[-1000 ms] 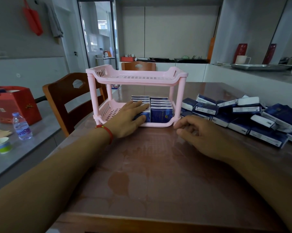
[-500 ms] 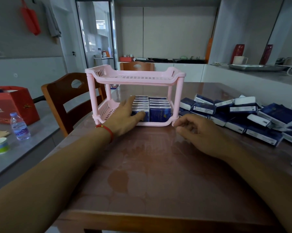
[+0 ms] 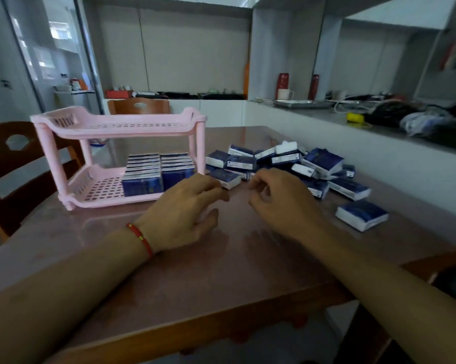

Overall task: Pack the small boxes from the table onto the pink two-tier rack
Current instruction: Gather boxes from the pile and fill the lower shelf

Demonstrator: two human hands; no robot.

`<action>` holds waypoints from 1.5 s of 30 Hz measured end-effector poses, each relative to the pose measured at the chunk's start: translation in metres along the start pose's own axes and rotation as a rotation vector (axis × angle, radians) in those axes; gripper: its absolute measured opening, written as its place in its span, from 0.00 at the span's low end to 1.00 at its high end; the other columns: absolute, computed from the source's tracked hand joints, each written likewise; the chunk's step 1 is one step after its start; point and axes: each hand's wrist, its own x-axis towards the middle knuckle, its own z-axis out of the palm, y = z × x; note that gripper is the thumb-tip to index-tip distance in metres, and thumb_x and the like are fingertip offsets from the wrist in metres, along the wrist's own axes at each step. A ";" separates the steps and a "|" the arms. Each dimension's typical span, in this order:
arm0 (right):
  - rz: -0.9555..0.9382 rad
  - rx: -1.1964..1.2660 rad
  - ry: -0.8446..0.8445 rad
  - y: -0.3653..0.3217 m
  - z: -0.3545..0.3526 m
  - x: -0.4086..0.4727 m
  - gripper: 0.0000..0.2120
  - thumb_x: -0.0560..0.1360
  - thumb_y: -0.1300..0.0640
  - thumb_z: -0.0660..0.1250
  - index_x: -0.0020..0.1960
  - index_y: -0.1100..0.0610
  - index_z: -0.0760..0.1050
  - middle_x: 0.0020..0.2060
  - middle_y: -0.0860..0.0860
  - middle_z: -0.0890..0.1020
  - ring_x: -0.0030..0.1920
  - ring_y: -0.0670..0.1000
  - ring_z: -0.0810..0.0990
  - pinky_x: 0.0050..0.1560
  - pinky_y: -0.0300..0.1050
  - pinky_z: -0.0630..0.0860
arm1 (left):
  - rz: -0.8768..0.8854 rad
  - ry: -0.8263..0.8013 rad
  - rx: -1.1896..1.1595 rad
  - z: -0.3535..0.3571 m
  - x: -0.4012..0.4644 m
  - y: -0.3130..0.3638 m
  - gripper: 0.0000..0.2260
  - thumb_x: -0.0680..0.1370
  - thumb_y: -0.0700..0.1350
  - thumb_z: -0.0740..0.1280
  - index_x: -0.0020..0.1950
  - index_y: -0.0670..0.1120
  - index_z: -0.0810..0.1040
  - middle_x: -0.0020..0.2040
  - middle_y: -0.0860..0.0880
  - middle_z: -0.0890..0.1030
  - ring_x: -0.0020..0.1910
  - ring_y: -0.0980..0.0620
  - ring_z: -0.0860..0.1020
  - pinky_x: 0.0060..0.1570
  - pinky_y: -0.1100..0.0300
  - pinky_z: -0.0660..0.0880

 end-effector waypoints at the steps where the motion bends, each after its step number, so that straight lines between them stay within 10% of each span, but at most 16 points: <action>1: 0.048 -0.017 0.012 0.013 -0.009 -0.008 0.09 0.75 0.52 0.68 0.54 0.50 0.79 0.48 0.46 0.80 0.50 0.48 0.77 0.51 0.50 0.78 | 0.001 -0.009 -0.025 0.001 0.002 0.002 0.17 0.77 0.50 0.62 0.63 0.48 0.79 0.60 0.49 0.77 0.61 0.48 0.75 0.64 0.51 0.74; 10: 0.518 -0.339 -0.184 0.115 -0.073 -0.064 0.32 0.72 0.33 0.64 0.71 0.44 0.67 0.68 0.54 0.73 0.66 0.59 0.72 0.64 0.59 0.72 | 0.006 -0.083 -0.107 0.015 0.037 0.041 0.15 0.79 0.48 0.66 0.65 0.54 0.76 0.62 0.55 0.76 0.61 0.55 0.72 0.62 0.57 0.71; 15: 0.278 -0.008 -0.054 0.103 -0.067 -0.063 0.30 0.72 0.42 0.73 0.71 0.48 0.69 0.64 0.47 0.77 0.59 0.46 0.76 0.58 0.41 0.72 | -0.175 -0.059 -0.348 0.030 0.069 0.073 0.17 0.78 0.47 0.68 0.67 0.52 0.76 0.61 0.53 0.77 0.56 0.57 0.74 0.58 0.59 0.74; 20: 0.070 0.343 -0.292 0.080 -0.063 -0.053 0.37 0.70 0.50 0.79 0.73 0.42 0.63 0.70 0.36 0.71 0.68 0.34 0.70 0.69 0.37 0.70 | -0.463 -0.083 -0.839 0.046 0.080 0.085 0.19 0.78 0.56 0.69 0.68 0.56 0.73 0.56 0.56 0.81 0.52 0.59 0.80 0.54 0.60 0.79; 24: -0.018 0.348 -0.358 0.076 -0.058 -0.040 0.41 0.69 0.50 0.80 0.74 0.43 0.62 0.72 0.37 0.69 0.71 0.35 0.68 0.69 0.35 0.69 | -0.599 -0.114 -1.119 0.044 0.081 0.080 0.17 0.78 0.44 0.71 0.65 0.52 0.75 0.48 0.47 0.86 0.45 0.47 0.85 0.47 0.59 0.82; 31: 0.359 -0.029 0.129 0.136 -0.069 -0.007 0.07 0.74 0.53 0.72 0.52 0.52 0.80 0.54 0.52 0.82 0.53 0.53 0.81 0.55 0.48 0.76 | -0.713 0.042 -1.373 0.049 0.079 0.066 0.18 0.76 0.31 0.69 0.63 0.44 0.78 0.55 0.41 0.84 0.51 0.41 0.85 0.51 0.43 0.82; 37: 0.553 -0.188 -0.013 0.171 -0.056 -0.012 0.25 0.74 0.44 0.72 0.66 0.56 0.78 0.61 0.57 0.82 0.60 0.60 0.79 0.58 0.51 0.74 | -0.743 0.138 -1.412 0.050 0.075 0.068 0.19 0.73 0.28 0.70 0.62 0.41 0.77 0.56 0.40 0.82 0.51 0.39 0.84 0.51 0.43 0.82; 45: 0.682 0.545 0.239 0.149 -0.075 -0.034 0.22 0.77 0.45 0.62 0.42 0.63 0.83 0.36 0.65 0.83 0.33 0.60 0.77 0.36 0.49 0.71 | -0.772 0.192 -1.464 0.045 0.071 0.068 0.17 0.73 0.28 0.70 0.60 0.39 0.76 0.53 0.40 0.84 0.49 0.40 0.85 0.44 0.49 0.84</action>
